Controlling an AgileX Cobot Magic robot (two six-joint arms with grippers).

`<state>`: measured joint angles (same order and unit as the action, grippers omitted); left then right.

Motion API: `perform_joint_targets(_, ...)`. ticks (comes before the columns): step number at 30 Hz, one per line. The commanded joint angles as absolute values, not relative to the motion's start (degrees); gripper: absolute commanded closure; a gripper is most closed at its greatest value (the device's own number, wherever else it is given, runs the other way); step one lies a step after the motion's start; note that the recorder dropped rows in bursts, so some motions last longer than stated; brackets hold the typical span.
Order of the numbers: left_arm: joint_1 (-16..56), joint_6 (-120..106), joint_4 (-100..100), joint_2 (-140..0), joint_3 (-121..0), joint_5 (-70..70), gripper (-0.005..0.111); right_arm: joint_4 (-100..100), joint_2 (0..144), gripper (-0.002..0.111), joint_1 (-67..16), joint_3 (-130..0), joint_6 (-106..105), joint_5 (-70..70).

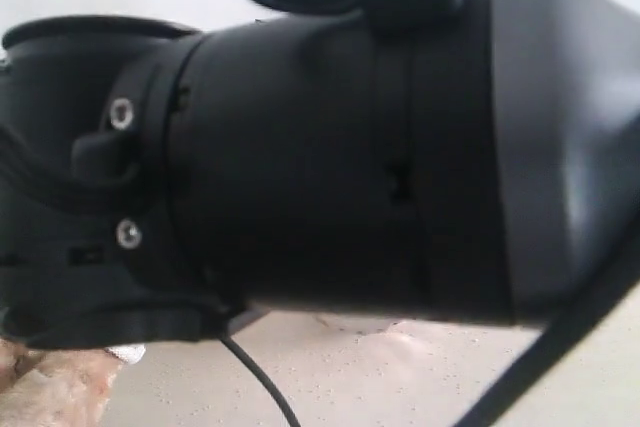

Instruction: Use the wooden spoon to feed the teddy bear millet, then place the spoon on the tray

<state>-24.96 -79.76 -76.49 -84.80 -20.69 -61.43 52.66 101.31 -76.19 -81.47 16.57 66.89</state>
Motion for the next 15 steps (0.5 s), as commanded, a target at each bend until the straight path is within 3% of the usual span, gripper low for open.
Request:
perform_joint_targets(1, -25.09, -80.21, -77.54, -84.76, -20.73, -62.71, 0.102, 53.36, 100.59, 0.108, -77.86, -79.91, 17.66, 67.15)
perform_joint_targets(15, -25.09, -80.21, -77.54, -84.76, -20.73, -62.71, 0.102, 60.05, 100.48, 0.108, -81.98, -79.28, 20.73, 69.96)
